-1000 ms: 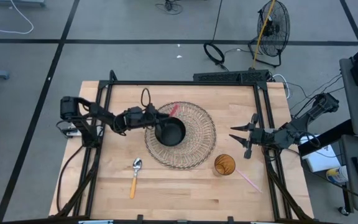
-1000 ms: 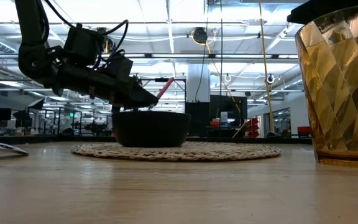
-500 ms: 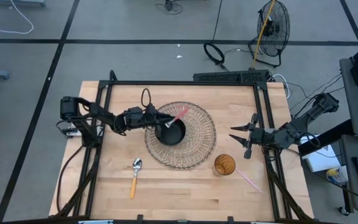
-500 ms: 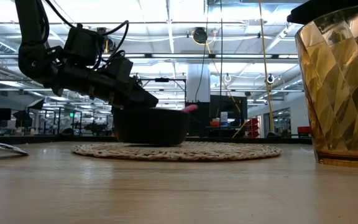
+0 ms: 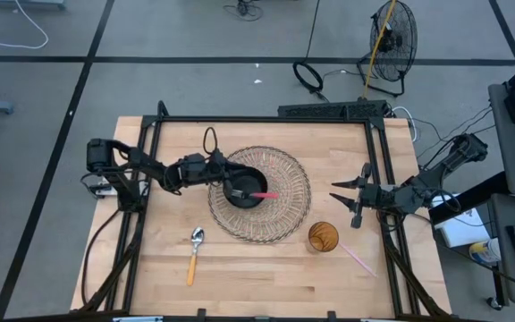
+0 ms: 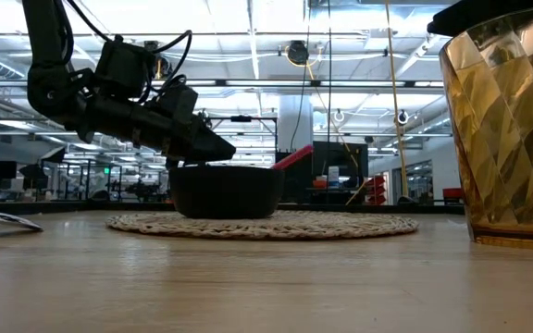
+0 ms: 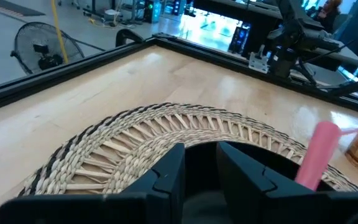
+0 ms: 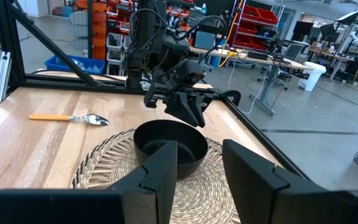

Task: Pick & Place Utensil
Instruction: Put the yellow spoon into the black bowl

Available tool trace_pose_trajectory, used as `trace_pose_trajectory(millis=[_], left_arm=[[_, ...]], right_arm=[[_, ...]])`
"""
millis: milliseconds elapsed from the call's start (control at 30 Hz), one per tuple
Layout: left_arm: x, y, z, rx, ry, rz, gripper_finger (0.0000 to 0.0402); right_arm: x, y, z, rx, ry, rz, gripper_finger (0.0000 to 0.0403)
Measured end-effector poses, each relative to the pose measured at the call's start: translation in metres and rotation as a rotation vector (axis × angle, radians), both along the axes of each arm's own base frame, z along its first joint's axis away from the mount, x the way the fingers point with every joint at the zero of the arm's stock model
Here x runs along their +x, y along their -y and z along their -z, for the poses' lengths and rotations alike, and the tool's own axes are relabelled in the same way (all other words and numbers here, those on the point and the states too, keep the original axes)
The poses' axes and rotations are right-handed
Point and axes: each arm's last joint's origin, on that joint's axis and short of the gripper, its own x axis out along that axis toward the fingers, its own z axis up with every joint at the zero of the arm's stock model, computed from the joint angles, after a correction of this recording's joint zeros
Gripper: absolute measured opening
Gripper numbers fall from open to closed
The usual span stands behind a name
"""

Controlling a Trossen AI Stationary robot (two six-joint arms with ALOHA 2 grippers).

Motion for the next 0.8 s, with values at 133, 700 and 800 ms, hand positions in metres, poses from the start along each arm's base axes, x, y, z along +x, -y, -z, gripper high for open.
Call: trace_pose_trajectory(millis=[133,700,800], left_arm=[[0.001,0.003,-0.006,0.033,0.042,0.101,0.0099],[-0.046,0.077,-0.057,-0.029,-0.198,0.645,0.0099],[-0.058,0.094,-0.063,-0.008,-0.302,0.618,0.0099]], right_arm=[[0.0,0.0,0.0,0.0,0.0,0.0,0.0128],[0.0,0.0,0.001,-0.038,-0.021,-0.006,0.0128],[0.0,0.0,0.001,-0.046,-0.023,-0.005,0.0128]])
